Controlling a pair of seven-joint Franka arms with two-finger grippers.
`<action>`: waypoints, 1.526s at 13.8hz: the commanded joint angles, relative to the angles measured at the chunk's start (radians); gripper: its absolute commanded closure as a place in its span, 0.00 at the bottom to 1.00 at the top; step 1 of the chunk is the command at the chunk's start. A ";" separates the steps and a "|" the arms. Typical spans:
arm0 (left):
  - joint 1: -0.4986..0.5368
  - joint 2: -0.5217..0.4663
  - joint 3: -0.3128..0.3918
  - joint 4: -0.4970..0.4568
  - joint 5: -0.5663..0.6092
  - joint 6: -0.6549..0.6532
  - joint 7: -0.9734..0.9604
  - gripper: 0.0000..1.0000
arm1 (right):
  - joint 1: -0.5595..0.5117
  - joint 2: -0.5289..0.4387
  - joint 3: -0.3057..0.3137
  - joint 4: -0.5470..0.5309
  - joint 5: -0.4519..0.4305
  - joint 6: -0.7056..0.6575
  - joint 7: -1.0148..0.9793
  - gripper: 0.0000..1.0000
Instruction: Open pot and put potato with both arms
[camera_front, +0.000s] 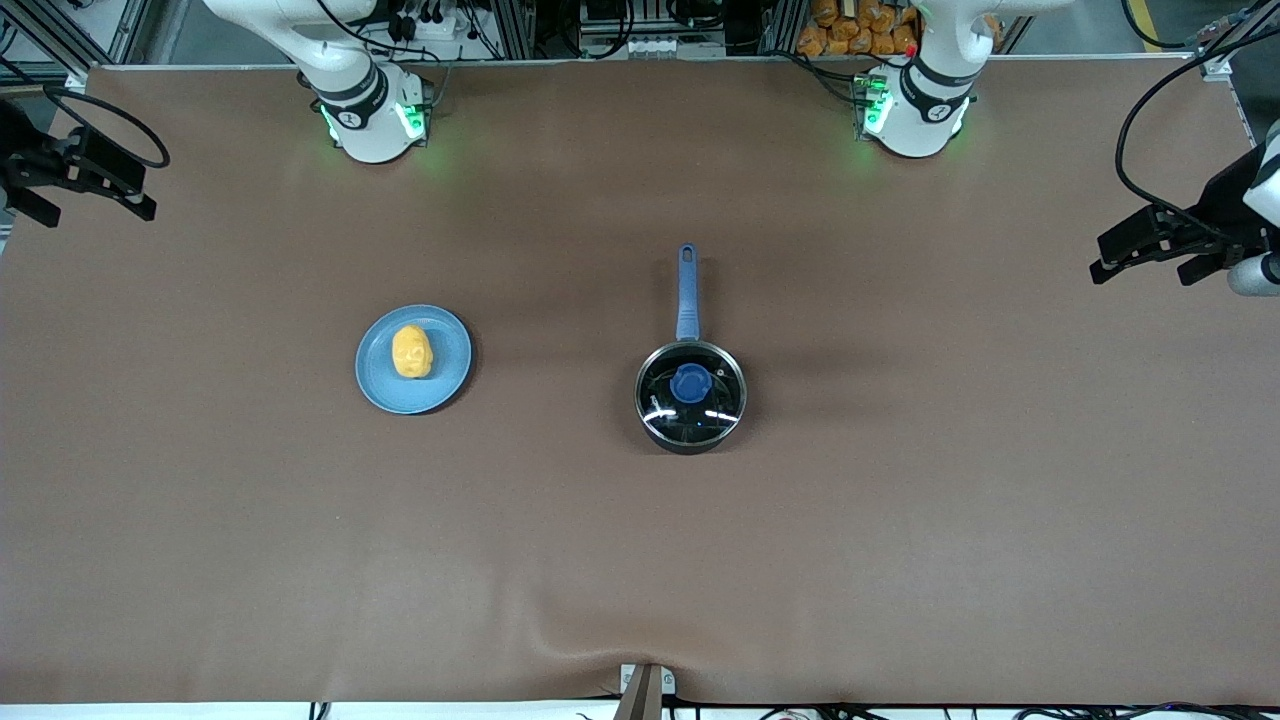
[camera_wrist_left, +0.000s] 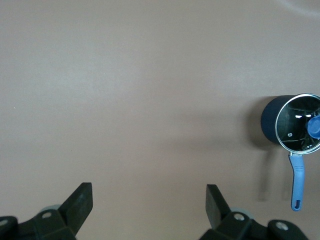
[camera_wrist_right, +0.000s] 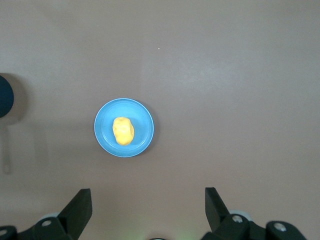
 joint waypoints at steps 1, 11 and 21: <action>-0.009 -0.002 -0.011 -0.001 0.021 -0.008 0.008 0.00 | 0.004 0.010 -0.001 0.018 0.010 -0.012 0.021 0.00; -0.161 0.248 -0.284 0.002 0.095 0.111 -0.422 0.00 | 0.002 0.009 -0.001 0.018 0.010 -0.014 0.019 0.00; -0.376 0.528 -0.282 0.088 0.110 0.408 -0.750 0.00 | 0.002 0.010 -0.001 0.018 0.010 -0.014 0.019 0.00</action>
